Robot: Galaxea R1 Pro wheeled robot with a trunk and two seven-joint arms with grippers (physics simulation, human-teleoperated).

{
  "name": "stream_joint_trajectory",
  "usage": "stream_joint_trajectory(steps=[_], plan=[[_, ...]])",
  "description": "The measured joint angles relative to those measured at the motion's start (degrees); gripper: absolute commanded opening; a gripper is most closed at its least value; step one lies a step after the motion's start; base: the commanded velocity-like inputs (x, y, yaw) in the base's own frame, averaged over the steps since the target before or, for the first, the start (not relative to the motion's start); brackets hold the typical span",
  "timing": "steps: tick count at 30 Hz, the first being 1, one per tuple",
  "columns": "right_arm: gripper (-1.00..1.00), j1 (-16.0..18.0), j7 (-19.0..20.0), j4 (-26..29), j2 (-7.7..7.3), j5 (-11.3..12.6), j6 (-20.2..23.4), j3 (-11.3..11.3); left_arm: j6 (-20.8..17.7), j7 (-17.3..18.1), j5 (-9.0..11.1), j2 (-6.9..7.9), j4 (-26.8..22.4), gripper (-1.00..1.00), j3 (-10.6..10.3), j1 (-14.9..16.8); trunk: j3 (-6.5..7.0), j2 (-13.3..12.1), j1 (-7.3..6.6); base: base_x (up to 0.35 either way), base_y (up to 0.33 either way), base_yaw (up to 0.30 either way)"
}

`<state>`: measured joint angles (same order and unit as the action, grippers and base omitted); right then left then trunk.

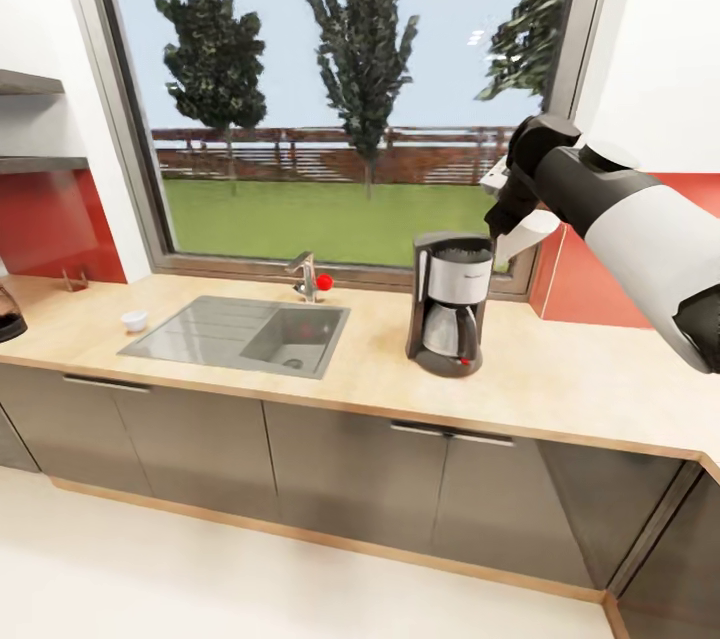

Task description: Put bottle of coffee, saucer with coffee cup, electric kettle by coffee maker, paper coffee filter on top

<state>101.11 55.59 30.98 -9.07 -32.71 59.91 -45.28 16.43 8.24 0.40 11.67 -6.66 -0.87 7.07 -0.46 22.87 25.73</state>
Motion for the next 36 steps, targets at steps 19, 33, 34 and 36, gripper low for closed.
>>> stream_joint_trajectory(steps=[19,33,34,36], plan=[[-1.00,0.00,0.00,0.08,0.09,-0.18,-0.01,0.00,0.04,0.05,0.00,0.00,0.00,1.00,0.01,0.00,0.00,-0.01,0.01,0.074,0.000,0.000],[-1.00,0.00,0.00,2.40,0.09,-0.25,0.01,0.22,0.00,0.11,0.00,-0.01,0.00,1.00,-0.01,-0.01,0.00,-0.01,0.01,0.083,0.000,0.000],[-1.00,0.00,0.00,2.45,0.08,-0.26,0.00,0.22,0.00,0.11,0.00,-0.01,0.01,1.00,-0.02,0.00,0.00,0.00,0.00,0.250,0.000,0.000],[-1.00,0.00,0.00,2.51,0.04,-0.25,0.00,0.22,0.02,0.16,0.00,0.00,0.01,1.00,-0.02,0.00,0.00,-0.01,0.00,0.244,0.000,0.000]])
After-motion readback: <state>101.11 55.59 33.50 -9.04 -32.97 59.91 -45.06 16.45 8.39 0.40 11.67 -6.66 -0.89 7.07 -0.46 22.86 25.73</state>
